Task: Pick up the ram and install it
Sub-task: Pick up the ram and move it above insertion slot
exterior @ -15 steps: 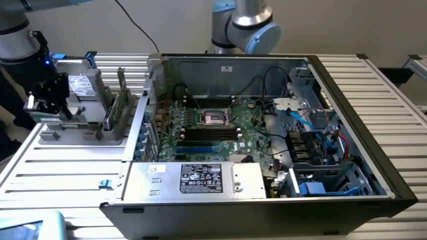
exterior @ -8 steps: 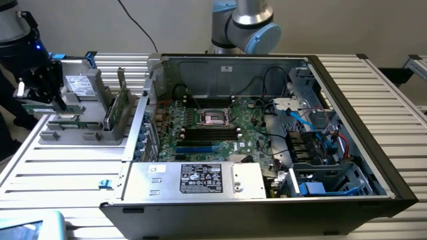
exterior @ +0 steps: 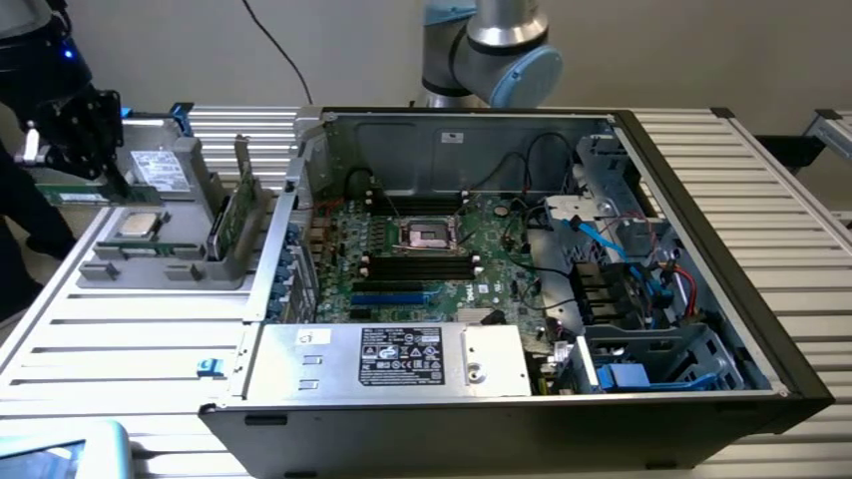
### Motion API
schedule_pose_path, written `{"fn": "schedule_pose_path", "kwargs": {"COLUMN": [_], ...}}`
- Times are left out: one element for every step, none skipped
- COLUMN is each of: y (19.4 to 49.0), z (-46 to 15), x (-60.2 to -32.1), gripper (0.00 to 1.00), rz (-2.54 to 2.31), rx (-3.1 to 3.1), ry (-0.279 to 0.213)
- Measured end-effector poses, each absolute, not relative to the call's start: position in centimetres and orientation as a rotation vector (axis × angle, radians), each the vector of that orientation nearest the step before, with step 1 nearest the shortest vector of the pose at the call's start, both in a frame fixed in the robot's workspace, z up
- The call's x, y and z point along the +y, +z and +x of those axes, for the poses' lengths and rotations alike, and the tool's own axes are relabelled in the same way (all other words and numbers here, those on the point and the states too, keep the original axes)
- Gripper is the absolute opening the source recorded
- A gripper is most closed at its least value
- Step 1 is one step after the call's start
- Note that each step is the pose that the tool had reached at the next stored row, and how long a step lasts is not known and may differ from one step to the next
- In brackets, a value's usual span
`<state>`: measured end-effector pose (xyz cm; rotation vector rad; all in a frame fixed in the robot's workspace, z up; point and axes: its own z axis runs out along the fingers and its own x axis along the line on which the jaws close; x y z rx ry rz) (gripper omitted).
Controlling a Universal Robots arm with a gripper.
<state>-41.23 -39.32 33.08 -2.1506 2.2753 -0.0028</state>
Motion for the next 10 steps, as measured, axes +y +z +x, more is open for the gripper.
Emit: {"fn": "schedule_pose_path", "kwargs": {"y": [33.5,34.0,34.5,34.9,35.4,35.8,36.3,36.7,37.2,37.6], "z": [-40.8,-40.4,-39.9,-39.5,-39.1,-38.7,-38.2,-37.8,-37.3,-36.9], "x": [-39.3,-39.4,-39.4,-39.4,-39.5,-39.5,-39.5,-39.5,-39.5,-39.5], "gripper": [0.14,0.14,0.14,0.14,0.14,0.14,0.14,0.14,0.14,0.14], "rz": [-2.150,-2.150,-2.150,-2.149,-2.149,-2.148,-2.148,-2.147,-2.147,-2.146], "rx": [2.275,2.274,2.274,2.274,2.273,2.273,2.273,2.272,2.271,2.271], "ry": [-0.002,-0.001,0.000,0.001,0.002,0.003,0.004,0.005,0.006,0.008]}}
